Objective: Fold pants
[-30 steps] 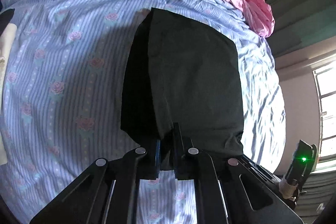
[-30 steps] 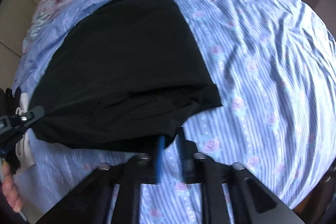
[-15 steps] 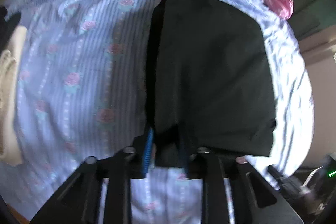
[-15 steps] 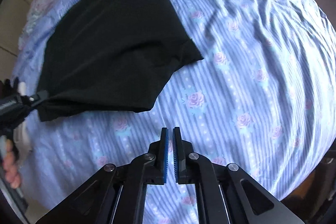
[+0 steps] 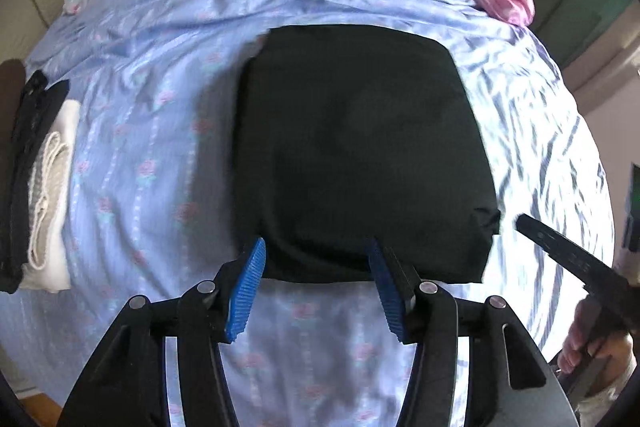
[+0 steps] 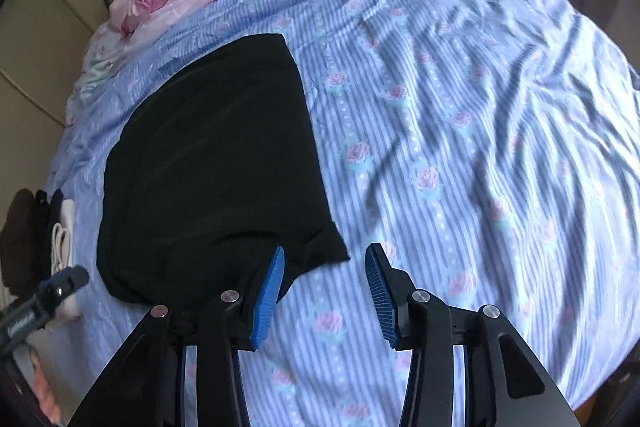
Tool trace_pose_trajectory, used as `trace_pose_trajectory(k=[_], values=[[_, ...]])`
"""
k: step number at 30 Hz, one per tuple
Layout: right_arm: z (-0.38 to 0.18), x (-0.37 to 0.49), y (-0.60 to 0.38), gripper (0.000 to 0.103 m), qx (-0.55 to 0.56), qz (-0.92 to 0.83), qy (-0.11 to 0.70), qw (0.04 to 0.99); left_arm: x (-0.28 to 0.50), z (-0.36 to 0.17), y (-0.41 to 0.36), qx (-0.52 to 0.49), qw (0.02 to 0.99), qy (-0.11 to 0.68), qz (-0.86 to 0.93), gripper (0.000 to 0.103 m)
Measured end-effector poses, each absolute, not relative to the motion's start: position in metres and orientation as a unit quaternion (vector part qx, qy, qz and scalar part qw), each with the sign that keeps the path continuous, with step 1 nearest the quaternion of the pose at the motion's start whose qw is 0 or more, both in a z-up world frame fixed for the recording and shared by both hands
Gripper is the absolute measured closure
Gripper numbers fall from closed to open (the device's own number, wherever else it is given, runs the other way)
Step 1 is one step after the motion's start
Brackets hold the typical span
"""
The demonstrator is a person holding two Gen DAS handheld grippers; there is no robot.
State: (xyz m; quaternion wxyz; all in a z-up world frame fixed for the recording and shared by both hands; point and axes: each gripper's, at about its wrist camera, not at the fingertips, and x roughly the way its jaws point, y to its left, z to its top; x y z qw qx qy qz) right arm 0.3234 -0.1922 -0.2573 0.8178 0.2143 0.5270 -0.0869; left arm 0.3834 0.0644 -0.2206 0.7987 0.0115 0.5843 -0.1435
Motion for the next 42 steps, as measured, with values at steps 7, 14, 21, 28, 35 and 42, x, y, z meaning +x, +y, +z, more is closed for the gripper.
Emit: trace_pose_trajectory(k=[7, 14, 21, 28, 35, 42], values=[[-0.294, 0.340, -0.214, 0.066, 0.274, -0.059, 0.544, 0.791, 0.388, -0.233, 0.028, 0.024, 0.795, 0.591, -0.132, 0.050], [-0.316, 0.337, -0.224, 0.093, 0.319, -0.034, 0.552, 0.770, 0.403, -0.243, 0.020, 0.035, 0.795, 0.597, -0.107, 0.050], [-0.317, 0.316, -0.235, 0.101, 0.376, -0.052, 0.549, 0.745, 0.412, -0.256, 0.014, 0.042, 0.787, 0.608, -0.096, 0.050], [-0.310, 0.312, -0.236, 0.098, 0.379, -0.048, 0.537, 0.752, 0.411, -0.256, 0.011, 0.043, 0.787, 0.607, -0.102, 0.050], [-0.317, 0.338, -0.236, 0.097, 0.364, -0.040, 0.552, 0.749, 0.410, -0.256, 0.009, 0.046, 0.785, 0.608, -0.109, 0.050], [-0.317, 0.335, -0.238, 0.076, 0.371, -0.043, 0.548, 0.748, 0.414, -0.253, 0.012, 0.040, 0.786, 0.608, -0.110, 0.050]])
